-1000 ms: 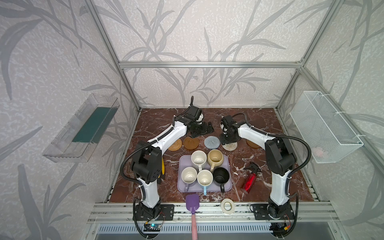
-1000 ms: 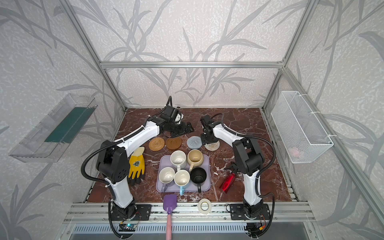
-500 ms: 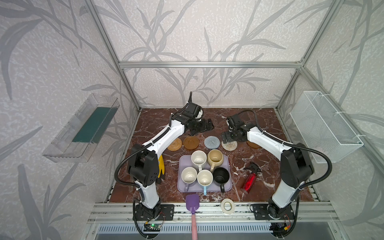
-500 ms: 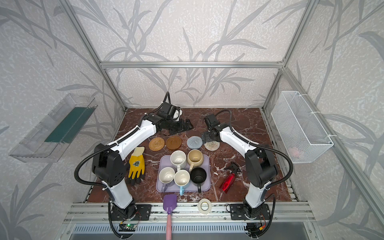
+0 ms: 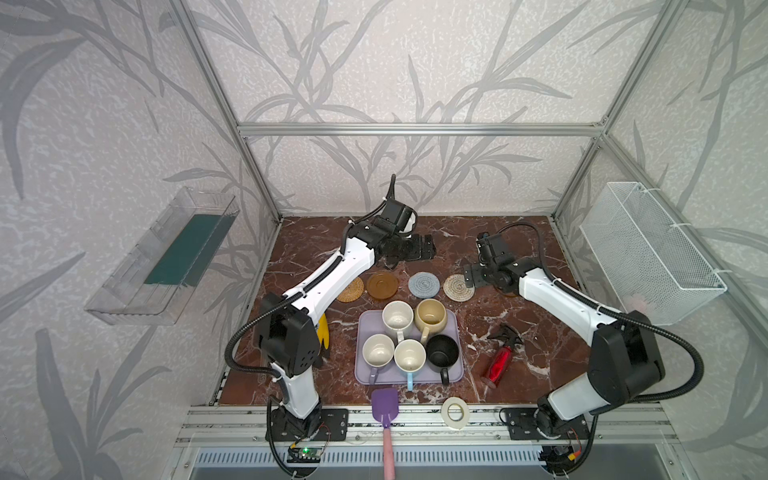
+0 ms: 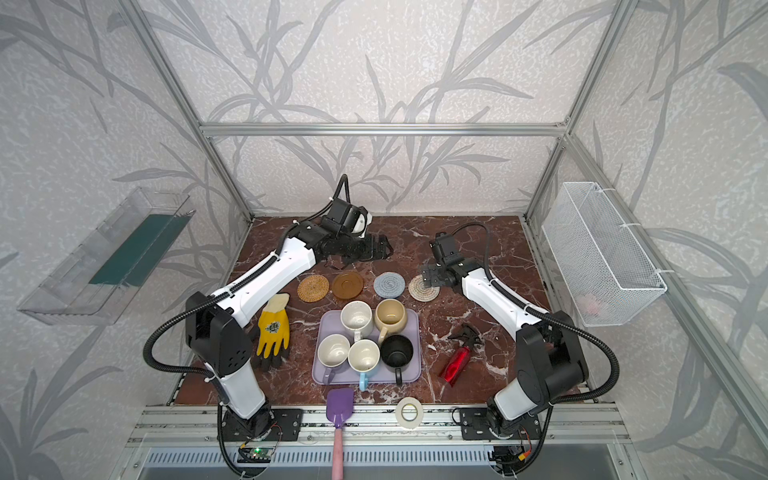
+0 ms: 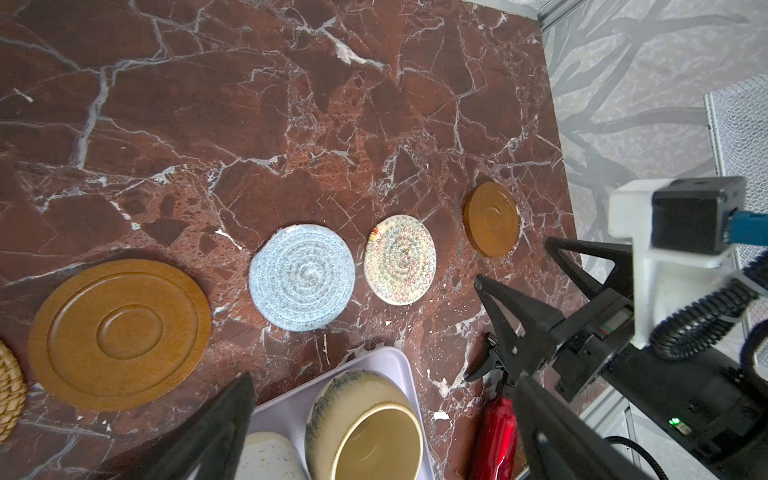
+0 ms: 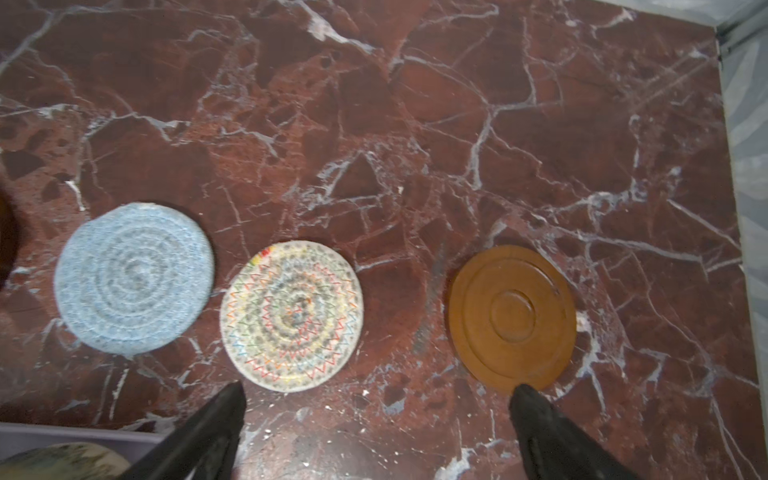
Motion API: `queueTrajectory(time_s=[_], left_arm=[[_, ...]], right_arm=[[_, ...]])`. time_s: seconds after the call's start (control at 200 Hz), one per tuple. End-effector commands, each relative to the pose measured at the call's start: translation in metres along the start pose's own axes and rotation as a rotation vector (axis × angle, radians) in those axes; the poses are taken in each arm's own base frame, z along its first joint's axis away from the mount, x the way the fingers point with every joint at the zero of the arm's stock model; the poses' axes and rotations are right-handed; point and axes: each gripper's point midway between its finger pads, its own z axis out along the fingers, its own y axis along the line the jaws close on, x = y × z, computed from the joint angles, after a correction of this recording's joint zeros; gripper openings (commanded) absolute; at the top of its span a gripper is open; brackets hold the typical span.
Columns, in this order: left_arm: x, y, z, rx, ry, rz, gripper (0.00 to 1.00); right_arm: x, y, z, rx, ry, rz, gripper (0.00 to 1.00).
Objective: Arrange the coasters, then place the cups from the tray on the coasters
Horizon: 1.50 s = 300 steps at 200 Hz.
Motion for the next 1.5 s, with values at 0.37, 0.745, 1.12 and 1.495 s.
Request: queueTrajectory(time_s=[0.37, 0.745, 1.12, 1.495], left_arm=[[-0.004, -0.043, 0.029, 0.116, 0.022, 0.01, 0.99], [0.005, -0.04, 0.05, 0.088, 0.078, 0.015, 0.99], [0.011, -0.032, 0.064, 0.075, 0.094, 0.0, 0.99], [0.018, -0.025, 0.06, 0.066, 0.093, 0.009, 0.99]], right_arm=[[0.011, -0.045, 0.023, -0.013, 0.109, 0.059, 0.99], [0.016, -0.036, 0.061, -0.128, 0.224, 0.037, 0.94], [0.025, -0.054, 0.078, -0.038, 0.305, -0.03, 0.9], [0.027, -0.07, 0.093, 0.027, 0.342, -0.065, 0.84]])
